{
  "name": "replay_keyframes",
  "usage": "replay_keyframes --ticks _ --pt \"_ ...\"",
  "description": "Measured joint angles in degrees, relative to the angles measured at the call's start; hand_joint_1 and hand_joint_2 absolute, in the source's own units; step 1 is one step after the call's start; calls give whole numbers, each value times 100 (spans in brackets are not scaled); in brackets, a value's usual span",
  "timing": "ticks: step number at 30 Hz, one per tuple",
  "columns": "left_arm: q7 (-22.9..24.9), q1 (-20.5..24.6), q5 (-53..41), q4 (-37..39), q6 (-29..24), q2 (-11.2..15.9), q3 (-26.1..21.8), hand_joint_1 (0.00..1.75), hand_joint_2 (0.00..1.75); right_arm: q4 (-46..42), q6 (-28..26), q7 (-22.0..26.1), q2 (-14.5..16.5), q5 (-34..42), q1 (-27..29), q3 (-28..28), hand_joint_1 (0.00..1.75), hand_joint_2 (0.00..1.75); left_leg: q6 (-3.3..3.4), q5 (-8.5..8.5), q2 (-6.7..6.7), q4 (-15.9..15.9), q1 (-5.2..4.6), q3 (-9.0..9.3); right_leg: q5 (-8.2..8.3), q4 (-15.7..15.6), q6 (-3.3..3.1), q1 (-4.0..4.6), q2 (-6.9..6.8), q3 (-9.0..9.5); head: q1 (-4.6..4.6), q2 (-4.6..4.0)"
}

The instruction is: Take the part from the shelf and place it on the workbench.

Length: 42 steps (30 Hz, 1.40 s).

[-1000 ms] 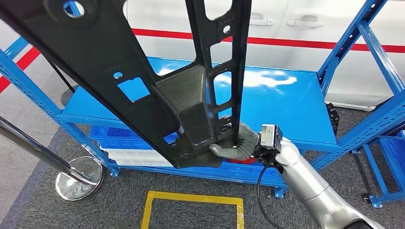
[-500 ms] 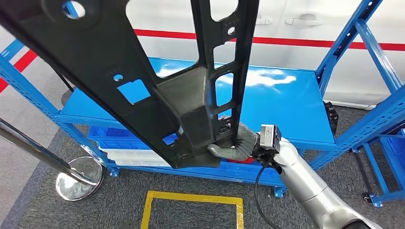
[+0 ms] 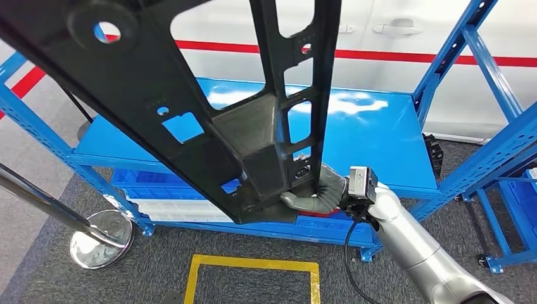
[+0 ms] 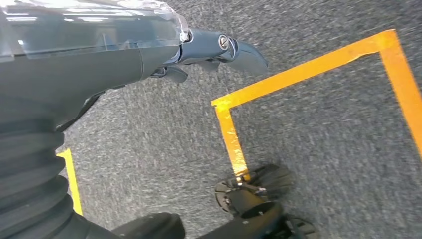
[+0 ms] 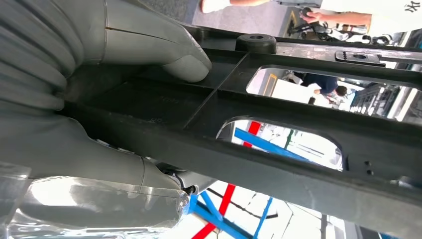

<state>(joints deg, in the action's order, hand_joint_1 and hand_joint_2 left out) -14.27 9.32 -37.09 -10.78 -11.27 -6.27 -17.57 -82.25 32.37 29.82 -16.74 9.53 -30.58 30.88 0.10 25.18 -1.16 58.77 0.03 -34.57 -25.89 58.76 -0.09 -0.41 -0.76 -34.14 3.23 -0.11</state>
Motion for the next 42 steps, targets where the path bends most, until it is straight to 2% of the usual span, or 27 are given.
replay_keyframes --ticks 2,3,5,7,8,9,10,12,13,14,17,18,20,22,23,24,25,27,28,30,33,35,37,38,39,40,42 --pt "1 -1 0 -1 -2 -1 -1 0 175 -2 -1 -1 -1 0 -5 -2 175 175 71 -38 -1 -47 18 9 -6 -8 62 -3 3 2 -1 0" --pt "0 3 0 -1 -3 -1 -2 0 175 -3 -1 -1 -1 0 -11 -3 175 175 109 -60 0 -80 35 22 -71 63 86 -6 7 -28 -1 0" --pt "-1 12 0 -2 -2 -5 -2 0 175 -4 -2 -1 12 1 -14 -6 175 175 156 -92 3 -124 57 39 -375 557 118 -28 18 -243 -2 0" --pt "-1 12 0 -2 1 -10 -2 0 175 0 -2 -1 36 1 7 -6 175 175 169 -94 5 -123 58 33 -696 1302 147 -52 22 -582 -2 0" --pt "-1 8 0 -2 1 -11 -3 0 175 2 -2 -2 46 0 20 -6 175 175 169 -92 5 -119 58 31 -736 1522 160 -66 21 -685 -2 0" --pt "-1 5 0 -2 2 -11 -3 0 175 4 -2 -3 50 0 27 -6 175 175 165 -89 3 -112 58 31 -664 1526 168 -79 20 -688 -2 0" --pt "-1 5 0 -2 2 -12 -3 0 175 4 -2 -3 52 0 27 -6 175 175 156 -83 0 -100 60 32 -495 1301 170 -92 16 -581 -2 0" --pt "-1 7 0 -2 3 -13 -4 0 175 3 -2 -3 53 0 15 -6 175 175 115 -56 -5 -61 51 26 -132 528 151 -92 -14 -200 -2 0" --pt "-1 8 0 -2 4 -13 -4 0 175 2 -2 -2 54 0 8 -6 175 175 88 -43 -5 -40 41 14 -40 229 133 -80 -27 -61 -2 0" --pt "0 7 0 -2 4 -13 -4 0 175 1 -2 -2 55 1 7 -6 175 175 59 -39 -3 -28 31 0 -16 66 115 -64 -35 8 -2 0" --pt "1 3 0 -2 5 -13 -4 0 175 -1 -2 0 42 1 12 -6 175 175 -37 -34 12 -30 28 -9 -20 -5 36 -53 -25 12 -1 0" --pt "0 5 0 -2 6 -13 -4 0 175 -4 -2 1 24 1 8 -6 175 175 -70 22 18 28 33 -28 -9 -27 -3 -63 -31 23 0 0" --pt "0 10 0 -2 6 -13 -4 0 175 -10 -2 1 -20 2 1 -5 175 175 -127 306 26 469 46 -216 9 -65 -69 -77 -52 43 -1 0" --pt "-1 3 0 -2 6 -13 -4 0 175 -11 0 1 -46 1 3 1 175 175 -167 664 32 1231 49 -565 6 -65 -97 -61 -57 41 0 0" --pt "-1 -4 0 -2 6 -13 -4 0 175 -11 1 1 -52 1 9 3 175 175 -177 741 34 1499 51 -692 4 -61 -101 -53 -56 40 0 0" --pt "-1 -9 0 -2 6 -13 -4 0 175 -11 1 0 -55 0 14 6 175 175 -179 708 37 1569 51 -728 1 -55 -103 -46 -54 41 0 0" --pt "-1 -9 0 -2 6 -13 -4 0 175 -11 1 -1 -55 0 17 7 175 175 -171 567 38 1407 51 -653 -4 -47 -102 -41 -49 44 0 0" --pt "0 -3 0 -2 6 -13 -4 0 175 -11 0 -1 -56 0 14 7 175 175 -126 185 26 649 49 -289 -22 -29 -85 -36 -38 55 -1 0" --pt "0 -1 0 -2 5 -12 -4 0 175 -11 0 0 -56 0 12 7 175 175 -91 63 12 310 40 -128 -30 -15 -67 -27 -28 51 -1 0" --pt "1 -4 0 -2 3 -11 -4 0 175 -11 0 1 -57 0 11 8 175 175 -25 3 -16 6 15 0 -31 -3 -15 -20 -14 30 -1 0" --pt "1 -5 2 -2 -1 -11 -5 0 175 -11 -1 -1 -57 0 8 7 175 175 78 -43 -15 -63 23 11 -54 6 77 -23 -5 10 -1 0" --pt "-1 9 2 -2 -2 -11 -7 0 175 -10 -2 -1 -45 0 1 3 175 175 138 -78 -14 -115 51 32 -287 354 114 -34 5 -141 -1 0" --pt "-1 14 1 -2 0 -14 -7 0 175 -7 -2 0 -19 0 10 2 175 175 156 -84 -14 -117 53 30 -636 1098 134 -49 12 -479 -2 0" --pt "-1 11 0 -2 1 -14 -8 0 175 -4 -2 0 -8 0 21 2 175 175 158 -82 -14 -114 53 30 -729 1413 144 -55 13 -631 -2 0" --pt "-1 8 0 -2 2 -15 -10 0 175 -1 -2 -1 -3 0 30 3 175 175 158 -80 -16 -109 52 30 -719 1555 150 -61 13 -708 -2 0" --pt "-1 6 0 -2 2 -15 -11 0 175 1 -2 -1 -1 0 33 3 175 175 153 -73 -18 -98 53 30 -593 1459 150 -70 11 -672 -2 0" --pt "-1 7 0 -2 2 -18 -14 0 175 1 -2 -1 0 0 23 2 175 175 128 -45 -24 -62 55 33 -200 757 129 -84 -5 -353 -2 -1"
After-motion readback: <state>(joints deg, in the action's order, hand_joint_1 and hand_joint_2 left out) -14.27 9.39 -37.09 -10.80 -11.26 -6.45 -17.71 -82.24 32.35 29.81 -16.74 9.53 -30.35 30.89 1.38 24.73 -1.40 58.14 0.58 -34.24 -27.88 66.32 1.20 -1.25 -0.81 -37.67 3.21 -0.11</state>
